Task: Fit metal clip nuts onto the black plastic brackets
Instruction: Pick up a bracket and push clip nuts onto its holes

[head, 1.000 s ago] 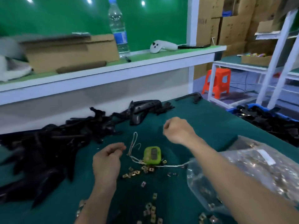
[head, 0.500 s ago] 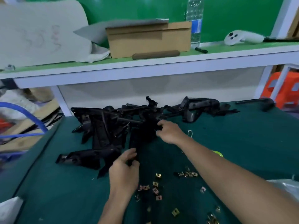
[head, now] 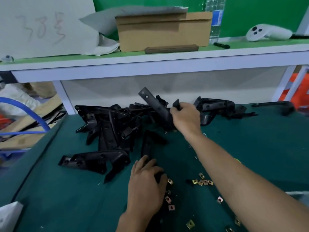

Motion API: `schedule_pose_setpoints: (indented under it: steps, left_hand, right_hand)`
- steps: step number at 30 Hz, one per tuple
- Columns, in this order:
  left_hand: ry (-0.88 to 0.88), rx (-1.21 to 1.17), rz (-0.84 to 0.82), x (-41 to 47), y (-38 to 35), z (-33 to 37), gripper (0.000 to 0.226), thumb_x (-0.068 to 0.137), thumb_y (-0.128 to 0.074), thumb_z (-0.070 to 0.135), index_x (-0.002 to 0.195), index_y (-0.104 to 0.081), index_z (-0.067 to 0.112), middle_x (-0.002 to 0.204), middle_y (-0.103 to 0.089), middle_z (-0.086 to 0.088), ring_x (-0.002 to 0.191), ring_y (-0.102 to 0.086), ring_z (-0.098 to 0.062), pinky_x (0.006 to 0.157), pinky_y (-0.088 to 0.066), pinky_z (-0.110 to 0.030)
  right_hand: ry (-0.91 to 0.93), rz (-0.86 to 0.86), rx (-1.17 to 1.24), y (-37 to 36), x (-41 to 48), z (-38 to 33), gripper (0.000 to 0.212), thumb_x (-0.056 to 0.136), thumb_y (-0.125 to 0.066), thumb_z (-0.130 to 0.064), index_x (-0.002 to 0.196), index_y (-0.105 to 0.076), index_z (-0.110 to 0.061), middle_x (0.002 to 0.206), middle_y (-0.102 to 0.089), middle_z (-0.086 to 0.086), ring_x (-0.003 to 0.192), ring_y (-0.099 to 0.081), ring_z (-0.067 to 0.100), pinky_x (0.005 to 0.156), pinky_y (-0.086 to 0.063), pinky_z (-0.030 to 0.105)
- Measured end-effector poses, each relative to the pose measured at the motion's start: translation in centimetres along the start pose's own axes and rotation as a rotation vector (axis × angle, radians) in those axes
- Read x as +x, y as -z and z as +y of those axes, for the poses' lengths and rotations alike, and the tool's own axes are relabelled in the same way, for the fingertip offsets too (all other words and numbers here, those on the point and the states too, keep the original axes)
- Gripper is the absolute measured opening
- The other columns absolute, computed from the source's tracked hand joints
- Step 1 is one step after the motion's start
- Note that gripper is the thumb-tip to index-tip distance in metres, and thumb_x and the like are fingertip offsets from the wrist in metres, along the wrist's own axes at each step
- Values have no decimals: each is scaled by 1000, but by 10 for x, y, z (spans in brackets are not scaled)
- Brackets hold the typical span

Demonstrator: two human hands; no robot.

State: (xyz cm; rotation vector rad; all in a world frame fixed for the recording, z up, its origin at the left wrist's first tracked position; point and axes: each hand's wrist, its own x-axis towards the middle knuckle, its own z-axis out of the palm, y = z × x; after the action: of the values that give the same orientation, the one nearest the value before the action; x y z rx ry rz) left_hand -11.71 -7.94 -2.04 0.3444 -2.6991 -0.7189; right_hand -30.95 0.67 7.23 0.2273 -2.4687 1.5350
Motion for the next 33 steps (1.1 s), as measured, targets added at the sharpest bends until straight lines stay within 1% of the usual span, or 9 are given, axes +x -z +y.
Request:
schedule_pose_setpoints:
  steps: [2, 5, 7, 10, 14, 20, 24, 27, 33]
  left_hand:
    - [-4, -50, 47, -3, 0, 5, 23, 91, -65, 43, 112, -75, 38, 133, -63, 21, 142, -36, -7, 118, -32, -30]
    - [80, -264, 65, -7, 5, 14, 51, 88, -66, 55, 137, -53, 53, 124, -62, 32, 122, -51, 8, 99, -37, -16]
    - [125, -558, -12, -8, 10, 20, 67, 82, -63, 67, 144, -36, 63, 118, -65, 36, 110, -58, 14, 86, -45, -12]
    - [130, -922, -139, -10, 10, 29, 60, 85, -70, 59, 139, -45, 60, 122, -68, 25, 112, -63, 8, 84, -54, -12]
    - [-6, -950, -221, -7, 4, 40, 28, 99, -65, 15, 117, -71, 35, 126, -68, 26, 117, -62, 5, 88, -50, -10]
    - [255, -1112, -32, -8, 4, 43, 19, 99, -65, 18, 91, -79, 27, 98, -79, 2, 92, -75, -16, 71, -57, -22]
    - [161, -1117, -309, -5, 10, 39, 17, 102, -58, 14, 103, -75, 18, 108, -76, -11, 102, -71, -28, 88, -54, -35]
    - [-47, -996, -591, -9, 13, 42, 22, 92, -66, 20, 110, -73, 7, 104, -73, -15, 94, -68, -24, 85, -51, -33]
    - [76, -1105, -543, -16, 8, 51, 23, 97, -63, 13, 114, -78, 13, 114, -75, -18, 106, -72, -30, 91, -57, -32]
  right_hand:
    - [-111, -49, 345, 36, -4, 0, 22, 84, -65, -28, 72, -64, -10, 61, -61, -9, 63, -58, 13, 61, -44, 29]
    - [-228, -205, 521, 82, -32, 14, 12, 86, -72, -23, 90, -76, -13, 99, -76, -1, 99, -68, 19, 92, -51, 38]
    - [-229, -326, 451, 104, -59, 31, 8, 88, -72, -23, 89, -77, -17, 97, -77, 1, 95, -72, 20, 89, -52, 36]
    - [-246, -522, 426, 120, -101, 50, 12, 92, -69, -20, 84, -74, -13, 84, -73, 1, 79, -69, 15, 76, -49, 27]
    - [-315, -482, 509, 114, -136, 63, 10, 95, -65, -11, 89, -72, -8, 81, -71, 4, 76, -68, 20, 66, -56, 28]
    - [-201, -523, 364, 113, -163, 69, 24, 85, -74, -35, 82, -74, -12, 85, -75, 14, 74, -70, 19, 66, -54, 25]
    - [-369, -408, 739, 111, -168, 65, 38, 87, -74, -44, 111, -72, -15, 112, -74, 9, 80, -69, 21, 65, -55, 32]
    - [-337, -527, 697, 108, -172, 62, 41, 77, -72, -46, 110, -73, -21, 111, -73, 14, 91, -68, 32, 80, -53, 45]
    - [-406, -344, 731, 102, -173, 66, 12, 91, -70, -24, 91, -79, -16, 99, -77, 9, 90, -71, 23, 70, -52, 32]
